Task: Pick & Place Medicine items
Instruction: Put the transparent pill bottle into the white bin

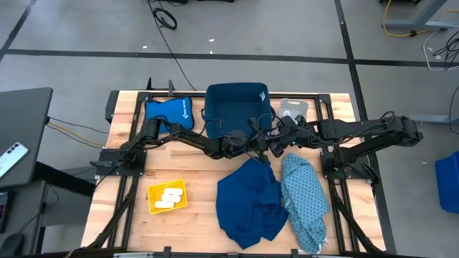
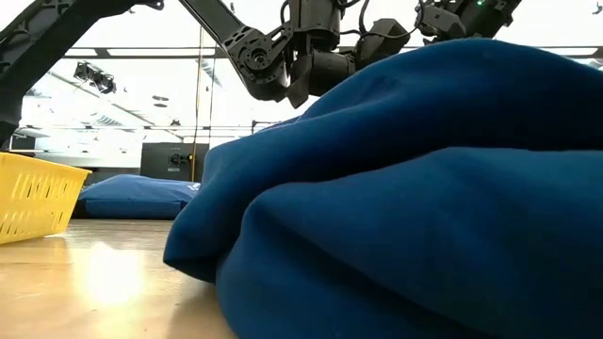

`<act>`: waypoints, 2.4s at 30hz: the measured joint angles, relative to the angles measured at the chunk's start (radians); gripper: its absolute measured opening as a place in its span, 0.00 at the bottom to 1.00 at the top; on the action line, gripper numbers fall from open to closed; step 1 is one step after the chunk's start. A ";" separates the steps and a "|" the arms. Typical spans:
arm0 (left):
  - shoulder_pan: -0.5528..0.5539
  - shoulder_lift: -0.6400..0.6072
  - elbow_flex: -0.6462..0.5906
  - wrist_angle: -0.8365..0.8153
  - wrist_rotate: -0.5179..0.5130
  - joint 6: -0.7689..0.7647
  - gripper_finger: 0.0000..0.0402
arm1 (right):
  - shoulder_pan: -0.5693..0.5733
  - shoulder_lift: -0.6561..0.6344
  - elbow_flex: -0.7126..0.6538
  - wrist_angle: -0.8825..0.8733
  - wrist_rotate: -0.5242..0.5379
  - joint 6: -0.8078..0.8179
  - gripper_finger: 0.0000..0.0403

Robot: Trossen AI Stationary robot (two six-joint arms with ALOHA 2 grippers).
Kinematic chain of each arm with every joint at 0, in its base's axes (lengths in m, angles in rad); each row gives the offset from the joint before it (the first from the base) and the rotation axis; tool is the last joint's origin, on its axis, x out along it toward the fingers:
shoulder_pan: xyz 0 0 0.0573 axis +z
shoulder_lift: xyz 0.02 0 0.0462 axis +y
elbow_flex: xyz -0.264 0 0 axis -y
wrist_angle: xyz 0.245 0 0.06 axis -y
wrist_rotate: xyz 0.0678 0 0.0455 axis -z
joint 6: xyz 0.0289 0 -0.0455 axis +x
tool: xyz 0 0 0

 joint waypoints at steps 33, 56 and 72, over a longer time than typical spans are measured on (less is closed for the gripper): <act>-0.141 -0.017 0.002 -0.033 -0.341 0.228 0.96 | 0.000 0.002 -0.005 -0.068 0.016 -0.041 0.33; -0.379 -0.019 0.000 -0.154 -0.406 0.102 0.91 | -0.326 0.000 -0.003 -0.363 0.057 -0.201 0.33; -0.470 -0.018 0.000 -0.231 -0.329 -0.138 0.91 | -0.584 0.000 -0.218 -0.183 -0.260 -0.372 0.33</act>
